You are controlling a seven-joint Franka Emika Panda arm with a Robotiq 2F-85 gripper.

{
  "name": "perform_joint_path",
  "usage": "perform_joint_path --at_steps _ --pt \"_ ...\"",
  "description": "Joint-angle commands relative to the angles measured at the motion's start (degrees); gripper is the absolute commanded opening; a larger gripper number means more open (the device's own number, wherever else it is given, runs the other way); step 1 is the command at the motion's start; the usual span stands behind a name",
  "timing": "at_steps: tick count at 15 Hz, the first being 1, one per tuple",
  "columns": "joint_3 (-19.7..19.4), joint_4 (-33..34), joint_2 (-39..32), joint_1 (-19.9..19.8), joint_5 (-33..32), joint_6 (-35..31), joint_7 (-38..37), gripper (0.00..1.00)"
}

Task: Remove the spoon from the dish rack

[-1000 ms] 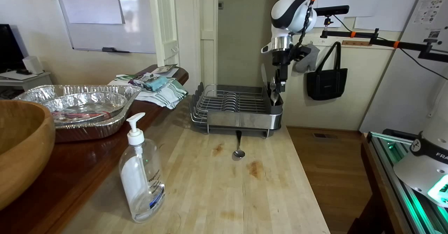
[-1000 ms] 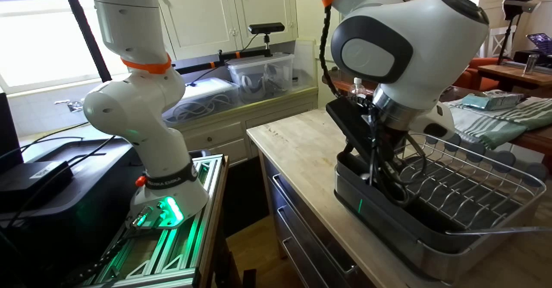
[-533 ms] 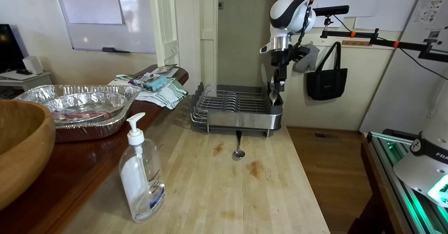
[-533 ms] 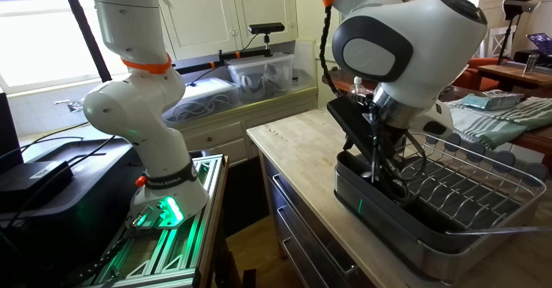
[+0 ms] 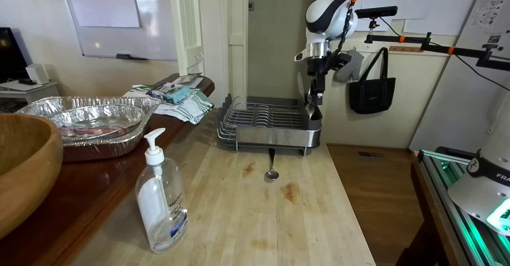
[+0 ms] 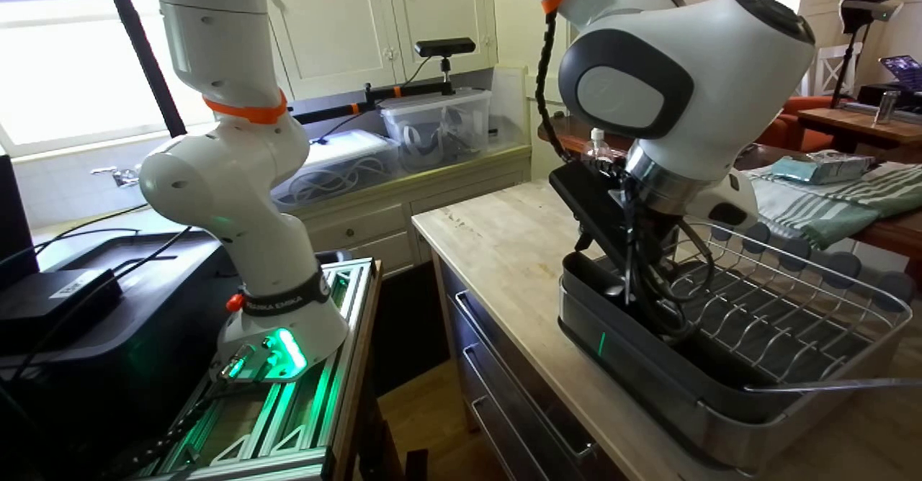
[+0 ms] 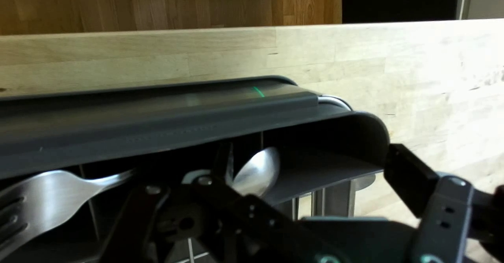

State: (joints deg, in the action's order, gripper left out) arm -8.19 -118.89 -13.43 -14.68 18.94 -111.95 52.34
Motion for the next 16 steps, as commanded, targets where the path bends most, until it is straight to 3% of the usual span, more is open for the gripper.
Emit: perform_joint_path --at_steps 1,5,6,11,16 --pt "0.6 1.2 -1.2 0.0 0.3 0.8 -1.3 0.78" --pt "1.0 1.1 -1.1 0.0 0.4 0.8 -1.4 0.69" --pt "1.1 1.2 -1.2 0.1 0.4 0.8 -1.5 0.73" --pt "1.5 1.2 -1.1 0.3 0.5 0.7 -1.5 0.66" --pt "1.6 1.1 -1.0 0.2 0.3 0.6 -1.3 0.7"
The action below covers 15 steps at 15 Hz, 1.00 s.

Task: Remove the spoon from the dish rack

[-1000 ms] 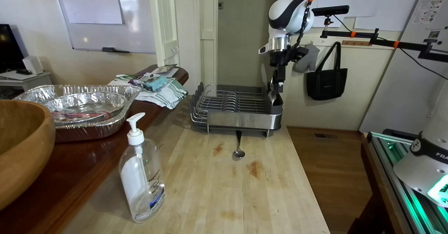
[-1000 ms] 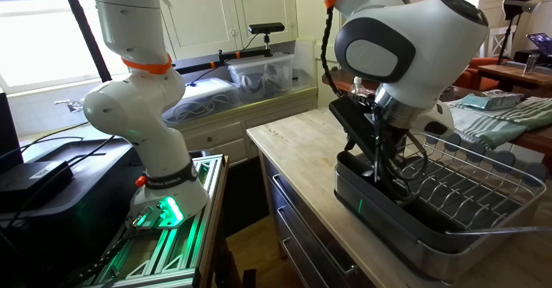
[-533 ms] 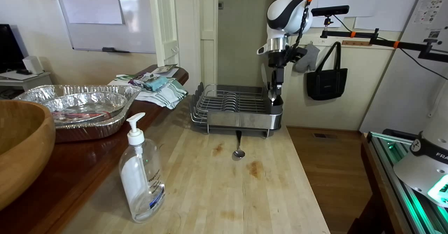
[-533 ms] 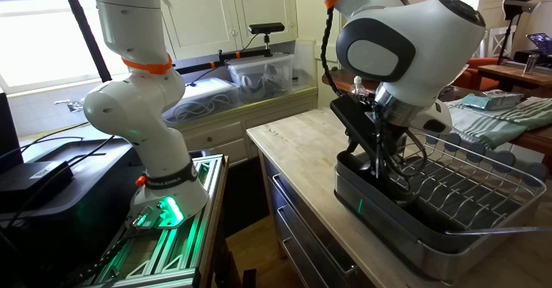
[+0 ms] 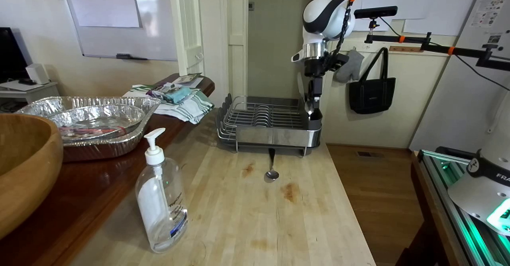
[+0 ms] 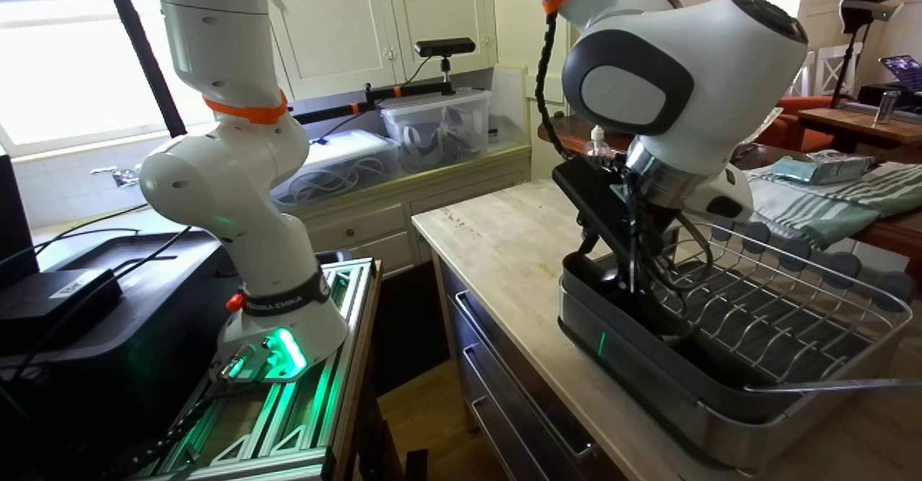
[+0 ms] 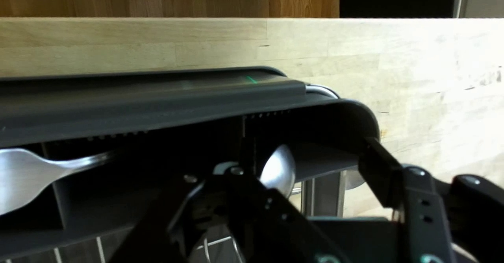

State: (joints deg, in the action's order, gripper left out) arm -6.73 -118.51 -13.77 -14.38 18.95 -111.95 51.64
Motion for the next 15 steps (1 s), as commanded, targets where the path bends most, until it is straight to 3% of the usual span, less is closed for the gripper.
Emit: perform_joint_path --at_steps 1,3,5,8,11,15 --pt "0.1 0.8 -0.7 -0.1 0.3 0.7 -0.6 0.61" --pt "0.1 0.9 -0.8 -0.1 0.2 0.7 -0.7 0.45" --pt "0.1 0.9 -0.8 -0.1 0.2 0.7 -0.6 0.36" --pt "0.1 1.0 -0.9 -0.2 0.3 0.8 -0.5 0.4" --pt "0.0 0.8 -0.8 -0.3 0.2 0.6 -0.1 0.34" --pt "-0.3 0.6 -0.8 -0.5 -0.1 -0.2 -0.2 0.45"
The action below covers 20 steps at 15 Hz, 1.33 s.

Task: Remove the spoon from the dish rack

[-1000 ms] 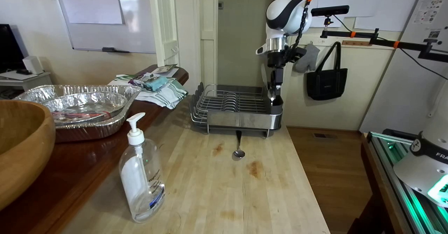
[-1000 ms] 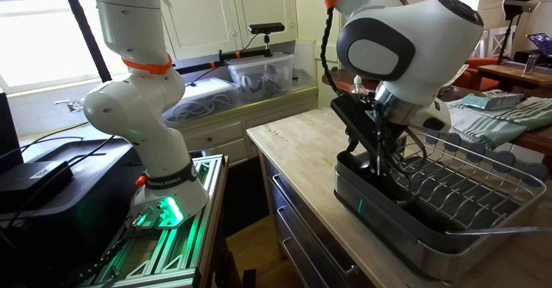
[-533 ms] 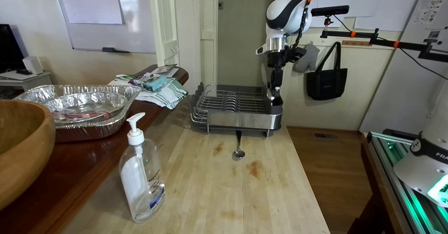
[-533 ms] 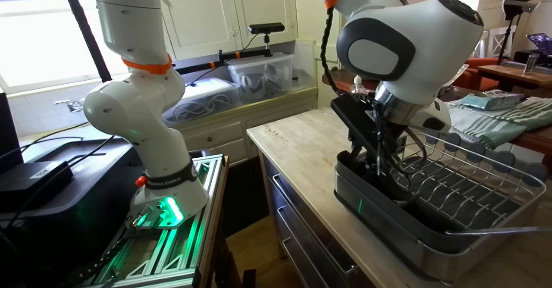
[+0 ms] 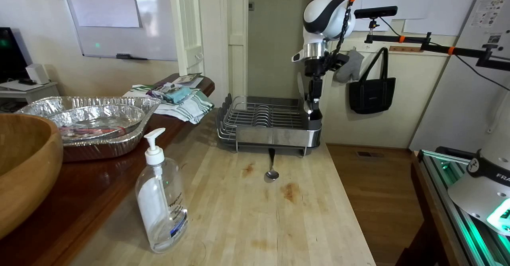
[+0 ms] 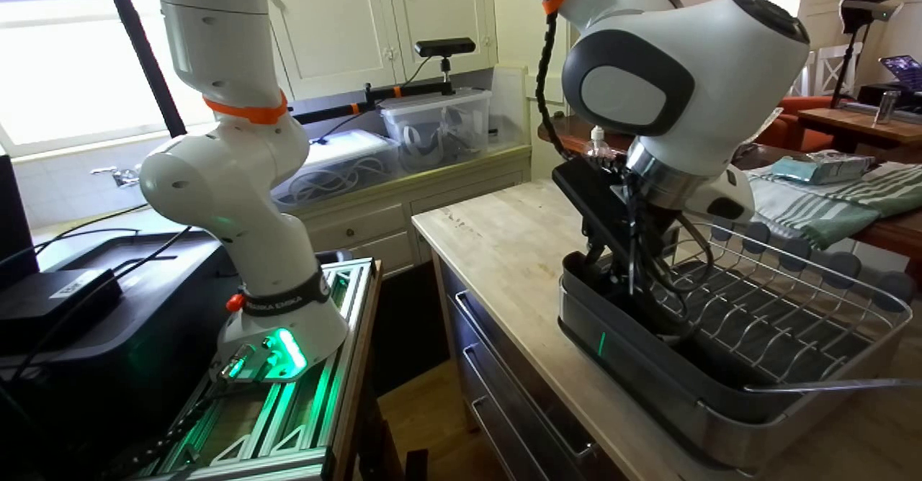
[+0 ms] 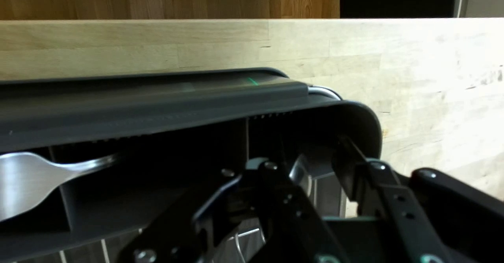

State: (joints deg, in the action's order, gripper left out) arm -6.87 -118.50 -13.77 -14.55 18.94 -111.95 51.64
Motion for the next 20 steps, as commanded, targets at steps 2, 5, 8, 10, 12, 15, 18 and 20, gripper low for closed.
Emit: perform_joint_path --at_steps 2,5,8,10,12,15,18,20 --pt "-0.3 0.3 -0.7 -0.3 -0.5 -1.3 -0.4 0.48" --pt "-0.5 0.3 -0.9 -0.3 -0.6 -1.9 -0.3 0.52" --pt "-0.4 0.4 -1.0 -0.3 -0.4 -2.4 -0.4 0.51" --pt "-0.4 0.4 -1.1 -0.3 -0.3 -2.6 -0.3 0.51" --pt "-0.3 0.4 -1.1 -0.3 0.0 -2.7 -0.4 0.44" --pt "-0.2 0.4 -1.1 -0.3 0.3 -2.8 -0.3 0.45" --pt "0.0 0.2 -1.0 -0.5 1.4 -3.3 0.5 0.43" --pt "0.1 0.1 -0.9 -0.4 1.7 -3.9 0.6 0.22"
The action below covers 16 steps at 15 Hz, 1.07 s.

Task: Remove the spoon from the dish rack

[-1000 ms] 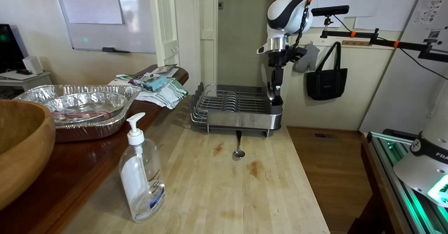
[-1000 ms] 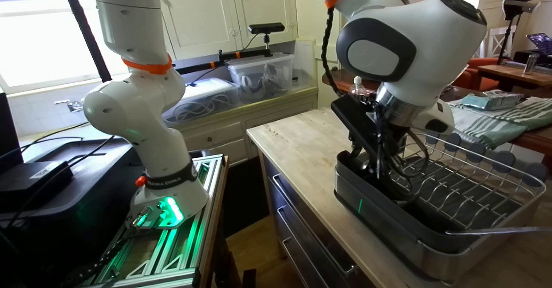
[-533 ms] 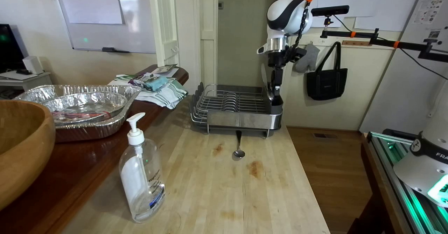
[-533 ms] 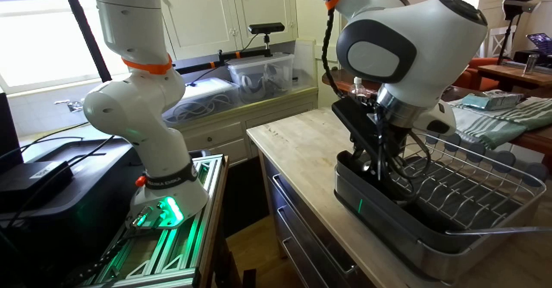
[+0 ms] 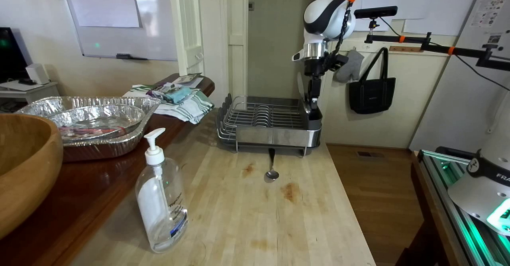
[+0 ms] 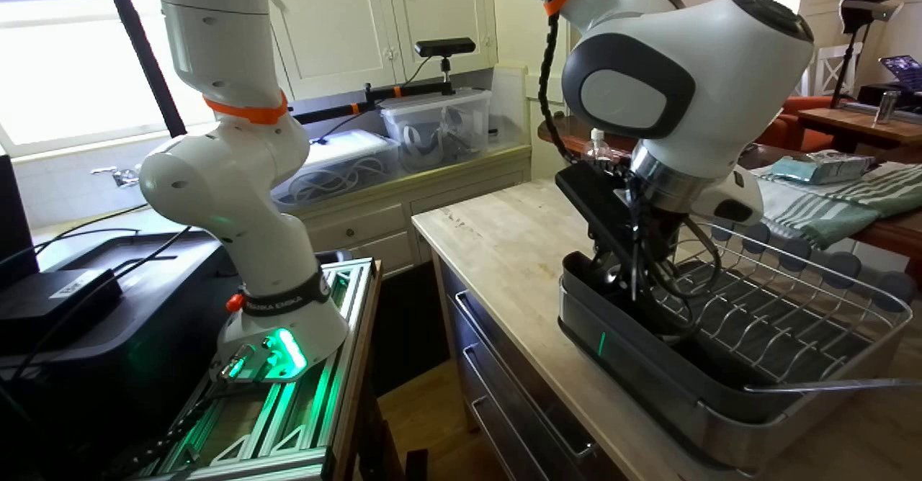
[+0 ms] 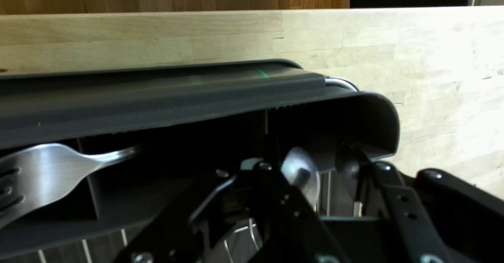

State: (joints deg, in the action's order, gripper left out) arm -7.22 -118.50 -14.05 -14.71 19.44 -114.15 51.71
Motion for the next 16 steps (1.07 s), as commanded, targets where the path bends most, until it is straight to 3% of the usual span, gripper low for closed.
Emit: perform_joint_path --at_steps 1,2,6,11,12,14,16 --pt "0.5 0.1 -0.6 -0.3 1.3 -1.9 0.6 0.14" --pt "0.5 0.1 -0.6 -0.3 1.5 -2.0 0.6 0.12" --pt "0.5 0.2 -0.1 -0.2 2.1 -1.8 0.7 0.23" --pt "0.9 0.5 -0.6 -0.1 2.5 -2.5 0.4 0.6" --pt "1.0 0.5 -0.6 0.0 2.6 -2.7 0.3 0.75" --pt "1.3 0.7 -0.7 0.1 3.0 -2.8 0.1 0.9" --pt "1.6 0.7 -0.7 0.1 3.7 -3.1 0.1 1.0"
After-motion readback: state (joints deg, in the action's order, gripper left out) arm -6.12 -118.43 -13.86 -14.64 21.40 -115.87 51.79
